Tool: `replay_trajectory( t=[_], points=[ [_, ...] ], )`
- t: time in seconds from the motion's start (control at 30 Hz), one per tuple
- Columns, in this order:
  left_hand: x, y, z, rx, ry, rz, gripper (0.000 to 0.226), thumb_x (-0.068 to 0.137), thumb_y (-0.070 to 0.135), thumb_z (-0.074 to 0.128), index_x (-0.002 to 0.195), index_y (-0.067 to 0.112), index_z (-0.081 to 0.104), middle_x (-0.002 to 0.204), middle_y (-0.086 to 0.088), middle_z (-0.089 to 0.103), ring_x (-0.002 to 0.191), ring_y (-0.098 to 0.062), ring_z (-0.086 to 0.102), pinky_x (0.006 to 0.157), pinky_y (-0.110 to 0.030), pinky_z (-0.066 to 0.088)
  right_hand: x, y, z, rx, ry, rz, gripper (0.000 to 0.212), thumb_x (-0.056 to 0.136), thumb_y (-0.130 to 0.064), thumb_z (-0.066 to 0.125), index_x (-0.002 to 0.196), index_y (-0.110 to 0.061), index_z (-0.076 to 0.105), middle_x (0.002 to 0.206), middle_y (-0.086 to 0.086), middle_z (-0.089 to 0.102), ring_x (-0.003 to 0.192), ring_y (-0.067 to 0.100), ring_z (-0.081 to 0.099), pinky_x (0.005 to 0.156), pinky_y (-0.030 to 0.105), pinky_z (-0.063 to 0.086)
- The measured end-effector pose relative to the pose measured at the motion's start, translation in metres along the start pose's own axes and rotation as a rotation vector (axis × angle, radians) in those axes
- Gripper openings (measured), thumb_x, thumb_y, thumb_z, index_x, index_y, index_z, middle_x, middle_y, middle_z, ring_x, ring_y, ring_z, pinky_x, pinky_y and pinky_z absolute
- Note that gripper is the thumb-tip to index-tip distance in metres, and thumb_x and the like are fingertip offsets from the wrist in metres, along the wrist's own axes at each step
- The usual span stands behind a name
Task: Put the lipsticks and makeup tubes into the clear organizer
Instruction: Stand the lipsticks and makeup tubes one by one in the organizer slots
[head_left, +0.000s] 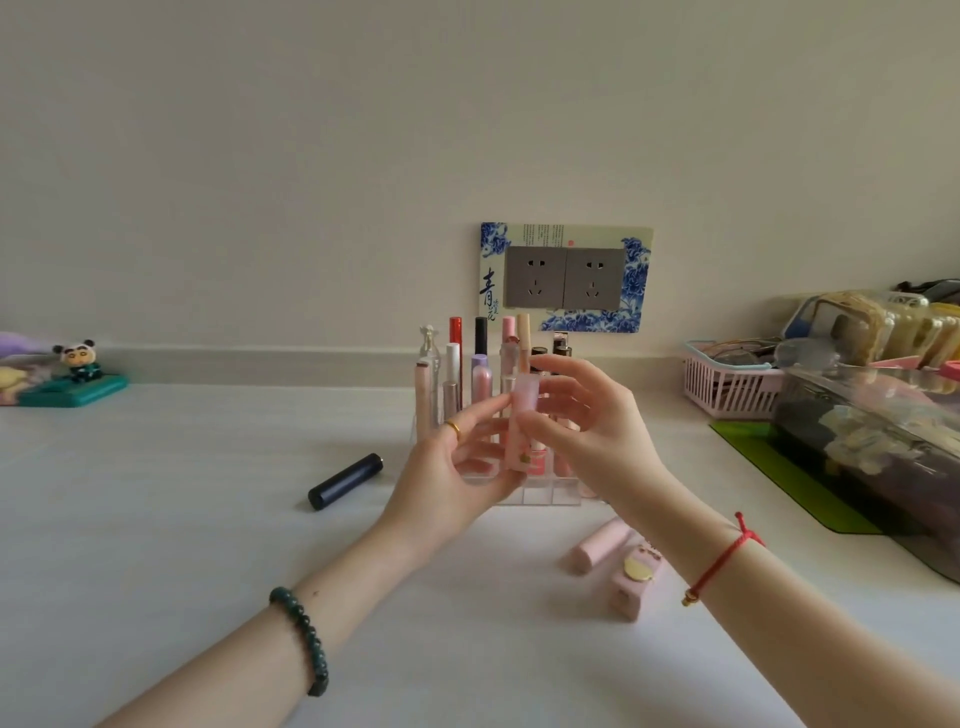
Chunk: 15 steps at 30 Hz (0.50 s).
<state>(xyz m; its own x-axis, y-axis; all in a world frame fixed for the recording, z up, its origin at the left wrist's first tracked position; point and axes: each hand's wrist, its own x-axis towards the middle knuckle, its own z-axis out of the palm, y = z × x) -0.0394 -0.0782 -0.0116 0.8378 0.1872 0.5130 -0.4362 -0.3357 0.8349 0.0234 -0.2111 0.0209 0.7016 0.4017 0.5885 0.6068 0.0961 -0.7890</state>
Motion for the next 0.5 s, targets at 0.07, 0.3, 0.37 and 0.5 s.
replay_trajectory(
  t=[0.07, 0.3, 0.37, 0.5],
  points=[
    [0.000, -0.003, -0.012, 0.019, 0.015, -0.002, 0.061, 0.070, 0.004, 0.074, 0.117, 0.036, 0.051, 0.088, 0.013, 0.068, 0.078, 0.002, 0.062, 0.074, -0.014, 0.049, 0.004, -0.002, 0.014, -0.007, 0.007, -0.023, 0.038, 0.076, -0.004, 0.069, 0.109, -0.021, 0.057, 0.091, -0.006, 0.066, 0.081, 0.002, 0.065, 0.071, 0.014, 0.053],
    [0.003, -0.011, -0.042, -0.083, 0.225, -0.021, 0.031, 0.078, 0.011, 0.068, 0.095, 0.036, 0.059, 0.084, 0.007, 0.069, 0.074, -0.003, 0.068, 0.068, -0.012, 0.051, 0.024, 0.006, 0.060, -0.060, 0.000, -0.034, 0.037, 0.075, -0.003, 0.070, 0.108, -0.018, 0.062, 0.097, -0.008, 0.065, 0.087, 0.007, 0.065, 0.074, 0.016, 0.055],
    [0.004, -0.013, -0.049, -0.091, 0.274, -0.026, 0.028, 0.079, 0.008, 0.067, 0.091, 0.033, 0.060, 0.078, 0.012, 0.069, 0.069, 0.001, 0.067, 0.063, -0.009, 0.049, 0.028, 0.009, 0.072, -0.057, 0.011, -0.034, 0.034, 0.075, -0.005, 0.070, 0.105, -0.019, 0.062, 0.096, -0.009, 0.065, 0.085, 0.007, 0.065, 0.071, 0.014, 0.055],
    [0.005, -0.021, -0.060, -0.057, 0.319, -0.058, 0.026, 0.079, 0.005, 0.067, 0.087, 0.029, 0.061, 0.078, 0.010, 0.068, 0.064, 0.003, 0.065, 0.061, -0.008, 0.049, 0.028, 0.020, 0.088, -0.066, 0.027, -0.037, 0.032, 0.078, -0.009, 0.069, 0.110, -0.015, 0.063, 0.095, -0.010, 0.064, 0.087, 0.006, 0.064, 0.075, 0.013, 0.053]
  ],
)
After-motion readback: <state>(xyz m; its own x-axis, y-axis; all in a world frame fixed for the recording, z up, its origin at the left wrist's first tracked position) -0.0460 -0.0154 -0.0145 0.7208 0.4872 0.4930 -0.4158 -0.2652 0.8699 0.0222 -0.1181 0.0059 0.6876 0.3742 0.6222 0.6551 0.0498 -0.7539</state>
